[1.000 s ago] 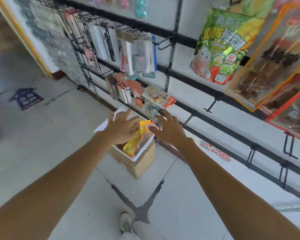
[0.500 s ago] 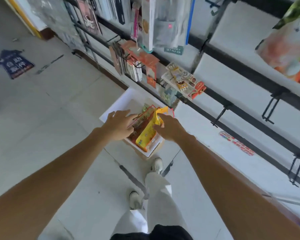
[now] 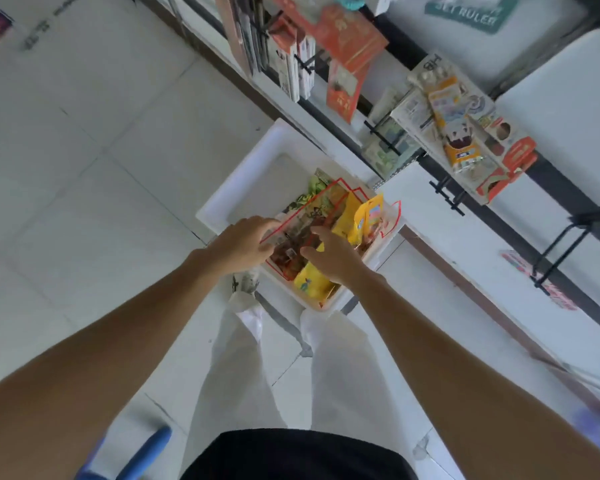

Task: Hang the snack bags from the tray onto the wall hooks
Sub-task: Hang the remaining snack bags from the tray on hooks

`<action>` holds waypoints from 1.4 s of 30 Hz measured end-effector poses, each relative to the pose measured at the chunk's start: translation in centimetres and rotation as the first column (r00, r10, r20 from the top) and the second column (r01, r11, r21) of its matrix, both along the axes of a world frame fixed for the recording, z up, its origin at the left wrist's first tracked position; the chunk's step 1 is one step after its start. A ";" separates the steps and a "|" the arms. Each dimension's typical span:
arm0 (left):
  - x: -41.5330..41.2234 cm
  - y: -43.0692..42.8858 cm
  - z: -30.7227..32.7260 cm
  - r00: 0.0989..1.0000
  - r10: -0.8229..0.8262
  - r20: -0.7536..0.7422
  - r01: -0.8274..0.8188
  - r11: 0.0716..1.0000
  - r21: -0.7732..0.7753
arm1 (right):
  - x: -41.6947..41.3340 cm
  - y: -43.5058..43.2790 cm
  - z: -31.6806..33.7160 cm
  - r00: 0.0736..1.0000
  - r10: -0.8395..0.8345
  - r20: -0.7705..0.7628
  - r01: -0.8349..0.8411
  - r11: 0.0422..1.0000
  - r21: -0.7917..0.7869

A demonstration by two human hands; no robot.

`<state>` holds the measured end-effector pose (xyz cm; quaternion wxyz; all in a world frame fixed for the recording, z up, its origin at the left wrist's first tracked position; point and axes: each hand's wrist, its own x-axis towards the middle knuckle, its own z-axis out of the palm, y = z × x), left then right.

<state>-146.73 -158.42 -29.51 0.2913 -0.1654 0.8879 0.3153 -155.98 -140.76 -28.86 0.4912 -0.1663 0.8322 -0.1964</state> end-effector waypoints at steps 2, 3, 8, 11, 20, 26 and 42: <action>-0.7 -1.2 -2.2 1.000 -0.005 0.022 0.004 0.999 0.039 | 0.5 -0.6 -1.3 0.998 -0.047 0.032 0.046 0.999 0.016; -1.2 -1.6 -3.3 0.999 -0.005 0.037 0.003 0.998 0.056 | 0.8 -0.6 -1.9 0.996 -0.079 0.034 0.078 0.997 0.025; -3.5 -1.9 -8.7 0.975 -0.092 0.200 0.046 0.973 0.225 | 1.4 -1.5 -5.3 0.911 -0.404 0.080 0.400 0.915 0.062; -3.9 -1.6 -11.4 0.976 -0.001 0.216 -0.058 0.961 0.270 | 1.2 -2.9 -7.4 0.786 -0.612 0.083 0.611 0.790 0.041; -5.3 -1.7 -15.4 0.995 0.070 0.075 -0.082 0.982 0.168 | 2.4 -4.2 -9.9 0.593 -0.805 -0.020 0.805 0.593 0.019; -4.6 -1.4 -15.6 0.973 0.158 0.170 -0.198 0.946 0.257 | 4.7 -4.1 -9.8 0.593 -0.805 -0.003 0.805 0.593 -0.034; -1.8 -5.9 -0.3 0.894 0.376 0.245 -0.439 0.620 0.651 | 6.7 -3.7 -2.6 0.373 -0.884 0.282 0.925 0.330 -0.188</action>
